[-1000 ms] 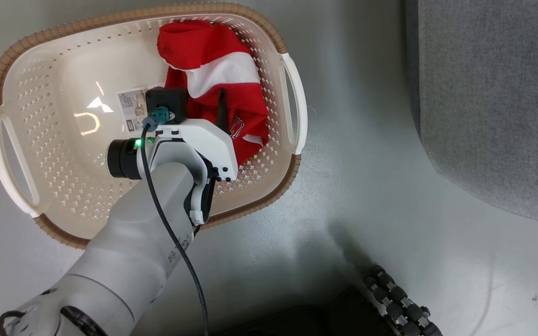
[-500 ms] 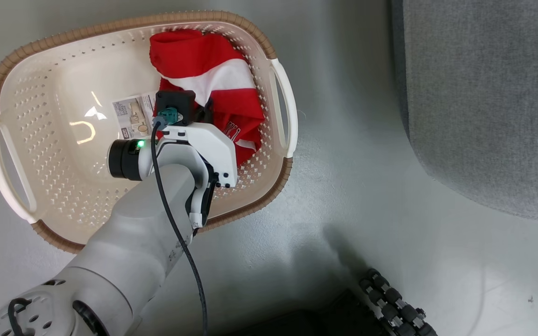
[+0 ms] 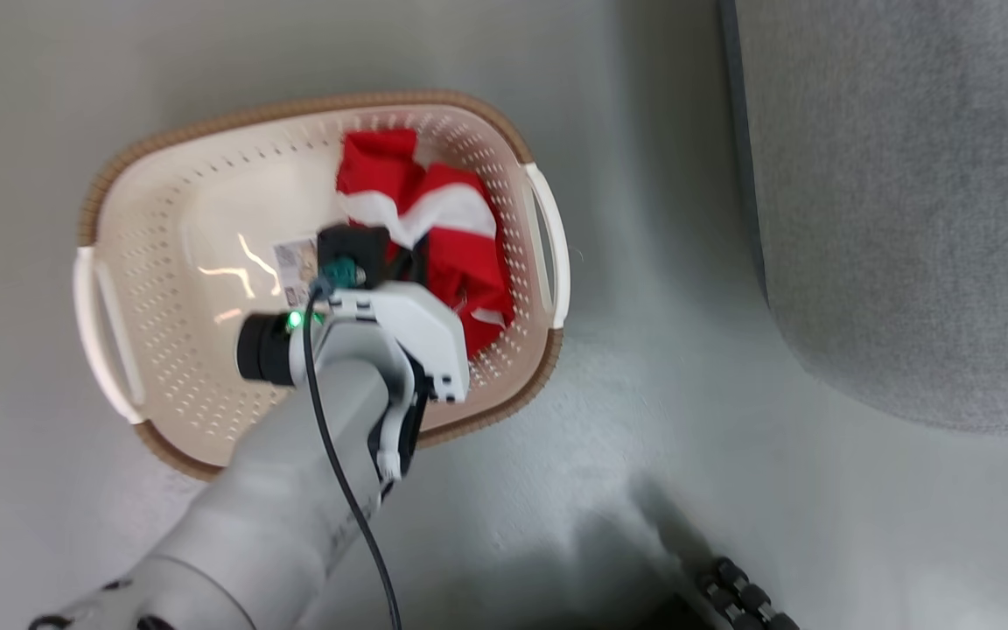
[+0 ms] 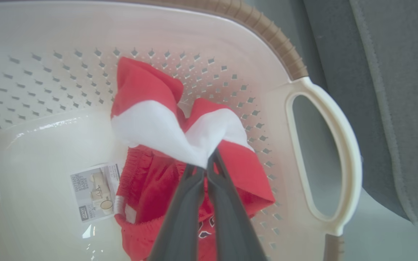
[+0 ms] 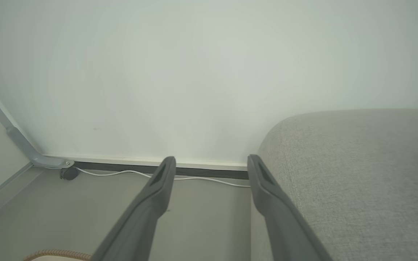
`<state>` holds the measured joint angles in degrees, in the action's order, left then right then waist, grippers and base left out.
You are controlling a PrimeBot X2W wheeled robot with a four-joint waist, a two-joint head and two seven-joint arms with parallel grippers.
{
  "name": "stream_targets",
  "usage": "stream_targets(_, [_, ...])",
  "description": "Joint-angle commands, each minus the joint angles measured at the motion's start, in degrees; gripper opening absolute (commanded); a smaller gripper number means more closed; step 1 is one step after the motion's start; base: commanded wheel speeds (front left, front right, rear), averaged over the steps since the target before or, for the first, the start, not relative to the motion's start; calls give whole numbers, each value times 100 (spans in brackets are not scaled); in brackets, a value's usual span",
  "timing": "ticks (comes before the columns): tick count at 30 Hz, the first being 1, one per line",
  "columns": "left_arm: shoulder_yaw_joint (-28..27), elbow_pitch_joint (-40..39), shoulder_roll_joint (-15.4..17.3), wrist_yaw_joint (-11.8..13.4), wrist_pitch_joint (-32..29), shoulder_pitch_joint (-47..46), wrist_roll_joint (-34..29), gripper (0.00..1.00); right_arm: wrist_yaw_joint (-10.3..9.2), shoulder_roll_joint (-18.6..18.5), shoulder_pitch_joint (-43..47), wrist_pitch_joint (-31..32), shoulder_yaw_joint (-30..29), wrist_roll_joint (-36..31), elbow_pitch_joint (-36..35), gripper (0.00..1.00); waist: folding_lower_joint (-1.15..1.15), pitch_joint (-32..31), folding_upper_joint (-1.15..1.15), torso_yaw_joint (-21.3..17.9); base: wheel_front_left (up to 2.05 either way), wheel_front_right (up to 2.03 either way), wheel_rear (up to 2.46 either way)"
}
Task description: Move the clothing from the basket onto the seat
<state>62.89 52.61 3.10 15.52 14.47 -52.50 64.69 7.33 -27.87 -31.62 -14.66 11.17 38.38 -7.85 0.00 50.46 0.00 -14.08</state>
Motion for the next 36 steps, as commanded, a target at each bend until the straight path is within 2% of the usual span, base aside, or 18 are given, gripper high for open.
stream_targets(1, [-171,-166,-23,-9,51,321,-149,0,16,-170,349,-34,10,-26,-36,100,0,-364,0,171,0,0,0])
stream_targets(14, [-935,-662,-23,-200,52,1400,-983,0,16,-184,756,-34,141,-170,349,100,0,-1707,0,540,0,0,0])
stream_targets(21, [-1571,-965,-23,-375,52,2133,-1606,0,16,-72,1115,-34,299,-307,675,100,0,-2547,0,753,0,0,0])
stream_targets(36, [-2973,-1829,-23,-740,52,3369,-2917,0,16,309,1719,-34,476,-695,1277,100,0,-3863,0,1143,0,0,0])
